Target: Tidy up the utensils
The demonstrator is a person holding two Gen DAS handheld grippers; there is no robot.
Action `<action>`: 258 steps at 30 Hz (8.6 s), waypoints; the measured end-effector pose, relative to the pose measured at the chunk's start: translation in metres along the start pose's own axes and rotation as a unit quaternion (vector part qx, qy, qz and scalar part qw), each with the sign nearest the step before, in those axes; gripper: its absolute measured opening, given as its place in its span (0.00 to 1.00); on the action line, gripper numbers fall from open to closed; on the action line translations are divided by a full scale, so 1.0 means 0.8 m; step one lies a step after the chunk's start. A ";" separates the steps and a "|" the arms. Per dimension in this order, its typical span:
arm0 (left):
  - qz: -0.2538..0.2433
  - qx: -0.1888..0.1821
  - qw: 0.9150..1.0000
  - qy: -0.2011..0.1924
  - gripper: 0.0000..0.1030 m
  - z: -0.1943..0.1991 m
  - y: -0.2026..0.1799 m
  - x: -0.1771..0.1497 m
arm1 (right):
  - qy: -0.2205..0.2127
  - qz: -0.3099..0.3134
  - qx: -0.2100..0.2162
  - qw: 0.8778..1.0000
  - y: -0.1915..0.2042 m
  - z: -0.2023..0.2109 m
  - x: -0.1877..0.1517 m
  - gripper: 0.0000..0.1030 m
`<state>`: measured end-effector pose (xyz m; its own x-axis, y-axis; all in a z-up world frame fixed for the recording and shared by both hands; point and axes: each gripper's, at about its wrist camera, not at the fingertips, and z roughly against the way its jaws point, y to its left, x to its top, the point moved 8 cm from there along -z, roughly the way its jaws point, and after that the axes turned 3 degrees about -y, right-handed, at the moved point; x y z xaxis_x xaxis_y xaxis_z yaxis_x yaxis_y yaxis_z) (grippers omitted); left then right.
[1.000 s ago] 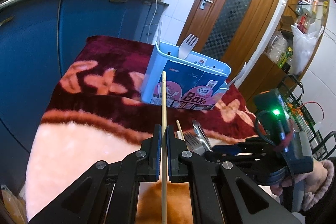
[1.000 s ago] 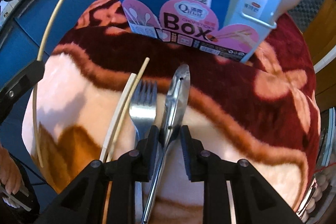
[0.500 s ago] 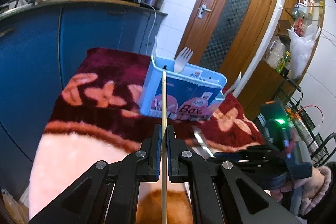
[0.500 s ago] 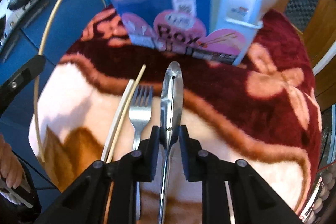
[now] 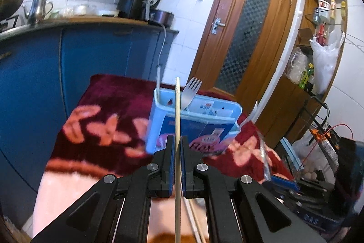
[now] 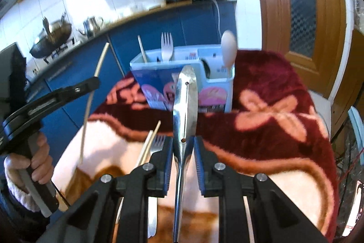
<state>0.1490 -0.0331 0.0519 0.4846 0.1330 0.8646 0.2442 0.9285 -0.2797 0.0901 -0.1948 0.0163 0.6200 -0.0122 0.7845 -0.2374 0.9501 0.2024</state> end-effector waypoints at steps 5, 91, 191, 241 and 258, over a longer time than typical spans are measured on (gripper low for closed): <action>-0.001 0.002 1.000 -0.018 0.04 -0.016 -0.007 0.029 | -0.054 0.014 -0.002 0.998 -0.001 0.020 0.021 0.20; -0.025 0.057 0.994 -0.092 0.18 -0.043 -0.027 0.096 | -0.218 -0.008 -0.022 0.976 -0.026 0.015 0.168 0.29; -0.001 -0.006 0.963 0.268 0.09 -0.089 -0.031 -0.152 | -0.022 -0.093 -0.024 0.995 -0.061 0.019 -0.042 0.34; -0.007 0.052 0.998 0.037 0.06 0.052 0.059 -0.055 | 0.181 0.002 0.030 0.983 0.082 -0.105 -0.068 0.33; -0.014 0.051 0.998 0.029 0.06 0.053 0.058 -0.050 | 0.218 0.012 0.005 0.976 0.073 -0.142 -0.056 0.08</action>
<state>0.1056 0.0196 0.0219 0.5272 0.0894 0.8451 0.1719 0.9627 -0.2091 0.1332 -0.1032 -0.0736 0.8731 0.1449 0.4655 -0.2605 0.9457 0.1943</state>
